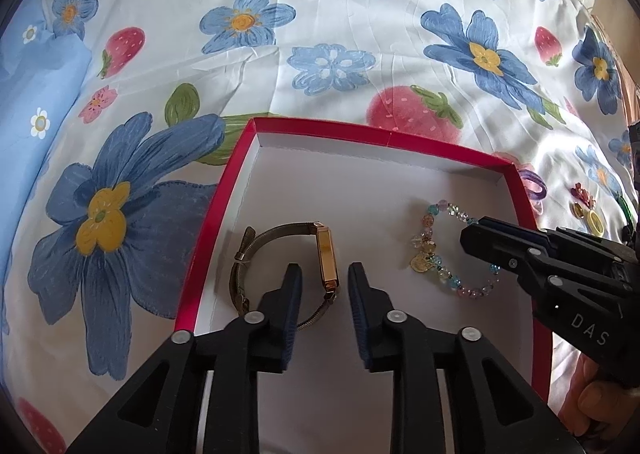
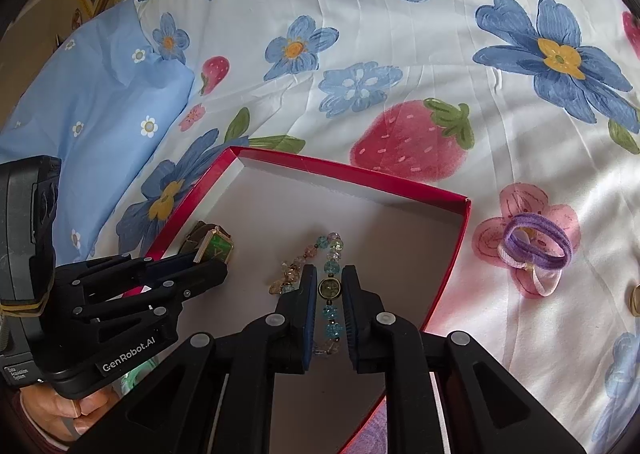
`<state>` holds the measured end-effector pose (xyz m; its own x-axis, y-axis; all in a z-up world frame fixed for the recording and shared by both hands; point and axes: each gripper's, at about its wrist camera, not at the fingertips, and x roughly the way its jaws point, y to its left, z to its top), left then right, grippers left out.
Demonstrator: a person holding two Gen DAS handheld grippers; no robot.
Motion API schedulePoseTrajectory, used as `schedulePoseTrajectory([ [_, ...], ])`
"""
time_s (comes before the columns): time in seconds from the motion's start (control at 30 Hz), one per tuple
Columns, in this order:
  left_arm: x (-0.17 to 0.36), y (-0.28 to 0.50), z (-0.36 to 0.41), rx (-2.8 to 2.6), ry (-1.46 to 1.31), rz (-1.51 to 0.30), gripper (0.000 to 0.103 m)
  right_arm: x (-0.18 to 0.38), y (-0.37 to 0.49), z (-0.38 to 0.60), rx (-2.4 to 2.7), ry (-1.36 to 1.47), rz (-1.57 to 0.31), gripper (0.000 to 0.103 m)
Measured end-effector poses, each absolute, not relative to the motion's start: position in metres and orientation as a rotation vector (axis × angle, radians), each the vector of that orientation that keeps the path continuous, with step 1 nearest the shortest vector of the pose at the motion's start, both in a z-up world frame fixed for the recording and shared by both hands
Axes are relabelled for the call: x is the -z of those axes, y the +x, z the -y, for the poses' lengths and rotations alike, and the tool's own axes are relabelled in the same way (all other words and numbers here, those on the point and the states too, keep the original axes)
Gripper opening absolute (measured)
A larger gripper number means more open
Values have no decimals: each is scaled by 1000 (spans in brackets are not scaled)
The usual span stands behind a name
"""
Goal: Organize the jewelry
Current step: 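Carry the watch and bracelet into the box and open both tools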
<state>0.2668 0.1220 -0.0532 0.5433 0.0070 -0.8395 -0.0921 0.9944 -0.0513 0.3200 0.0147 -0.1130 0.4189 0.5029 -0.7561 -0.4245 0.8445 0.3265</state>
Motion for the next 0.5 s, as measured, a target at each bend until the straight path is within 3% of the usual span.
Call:
schedulePoseTrajectory([
  [0.13,44,259,-122,-68,-86,-973,36,109,318,-13,-587,100,-970,29],
  [0.3,24,238,-124,-71,-107,-923,47,93,307,-2,-587,129,-936,32],
  [0.37,16,225,-125,-69,-124,-898,51,84,299,7,-589,143,-909,40],
  [0.5,2,194,-126,-62,-185,-856,56,65,278,29,-583,165,-866,43],
])
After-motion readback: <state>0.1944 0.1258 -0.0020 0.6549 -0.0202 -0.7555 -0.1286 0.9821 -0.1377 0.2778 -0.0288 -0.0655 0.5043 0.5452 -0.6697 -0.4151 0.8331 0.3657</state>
